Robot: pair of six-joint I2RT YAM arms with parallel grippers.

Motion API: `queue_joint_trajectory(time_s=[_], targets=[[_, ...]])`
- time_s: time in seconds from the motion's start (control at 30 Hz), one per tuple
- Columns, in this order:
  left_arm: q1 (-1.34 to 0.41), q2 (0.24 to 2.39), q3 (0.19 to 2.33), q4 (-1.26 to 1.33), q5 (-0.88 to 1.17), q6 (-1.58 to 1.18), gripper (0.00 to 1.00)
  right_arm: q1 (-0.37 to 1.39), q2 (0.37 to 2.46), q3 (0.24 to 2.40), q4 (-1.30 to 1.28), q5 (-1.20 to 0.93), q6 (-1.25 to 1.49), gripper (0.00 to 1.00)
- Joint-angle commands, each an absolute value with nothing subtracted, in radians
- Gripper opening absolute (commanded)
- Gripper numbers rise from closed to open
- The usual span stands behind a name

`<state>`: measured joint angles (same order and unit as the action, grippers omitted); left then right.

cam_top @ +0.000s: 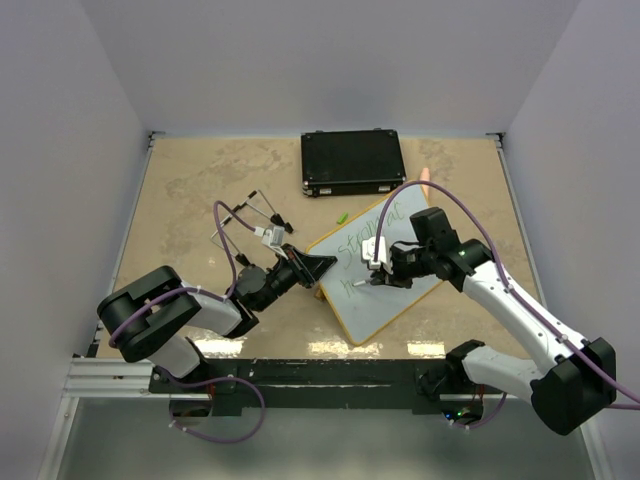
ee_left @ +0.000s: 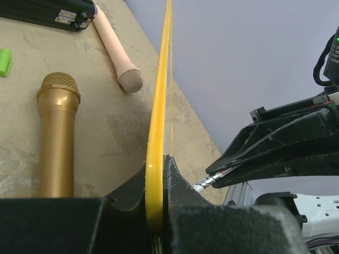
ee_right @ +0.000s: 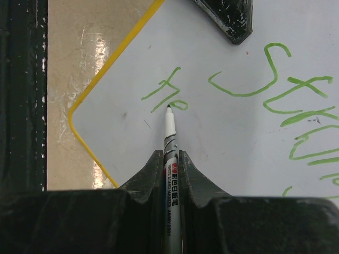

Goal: Write a sentence on the whiteboard

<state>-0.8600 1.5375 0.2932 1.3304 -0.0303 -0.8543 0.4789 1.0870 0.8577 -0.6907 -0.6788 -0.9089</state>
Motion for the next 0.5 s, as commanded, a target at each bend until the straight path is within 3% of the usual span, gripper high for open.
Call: queue_joint_trajectory(time_s=[0.0,0.47], targets=[[-0.861,1.54,0.293,1.356,-0.037,-0.749,0.0,0.48,1.085,0.859,-0.696,-0.643,-0.928,0.0],[-0.861,1.522,0.272,1.353,-0.049,-0.744,0.0,0.479,1.052,0.842,-0.687,-0.614,-0.899,0.0]])
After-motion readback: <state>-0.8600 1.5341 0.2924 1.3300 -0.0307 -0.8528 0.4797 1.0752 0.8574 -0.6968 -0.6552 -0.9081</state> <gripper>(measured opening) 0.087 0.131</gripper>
